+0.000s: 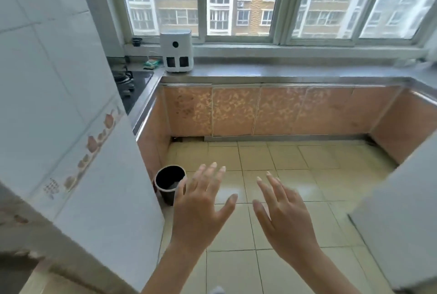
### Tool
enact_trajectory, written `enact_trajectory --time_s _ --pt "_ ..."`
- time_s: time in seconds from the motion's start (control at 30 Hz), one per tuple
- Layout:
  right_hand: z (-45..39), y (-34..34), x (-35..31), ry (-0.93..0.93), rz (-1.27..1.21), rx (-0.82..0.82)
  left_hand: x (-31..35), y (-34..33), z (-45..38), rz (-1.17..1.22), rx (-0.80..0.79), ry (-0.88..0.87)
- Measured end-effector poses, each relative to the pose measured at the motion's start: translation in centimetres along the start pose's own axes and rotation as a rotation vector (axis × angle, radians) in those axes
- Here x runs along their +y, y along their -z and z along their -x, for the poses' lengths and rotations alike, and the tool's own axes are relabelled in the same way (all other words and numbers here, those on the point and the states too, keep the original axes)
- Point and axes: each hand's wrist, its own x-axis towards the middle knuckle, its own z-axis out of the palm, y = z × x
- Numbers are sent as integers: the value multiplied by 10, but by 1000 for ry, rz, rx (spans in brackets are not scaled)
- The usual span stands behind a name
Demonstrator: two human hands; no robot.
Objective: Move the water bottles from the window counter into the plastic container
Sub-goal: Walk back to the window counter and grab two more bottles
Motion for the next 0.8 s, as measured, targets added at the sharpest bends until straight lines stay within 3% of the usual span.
enact_trajectory --time_s 0.33,0.8 --pt "-129 -18 85 -204 83 43 6 -94 -169 184 -19 -163" --pt "-283 -29 190 -440 96 126 49 -201 -376 235 -72 -406"
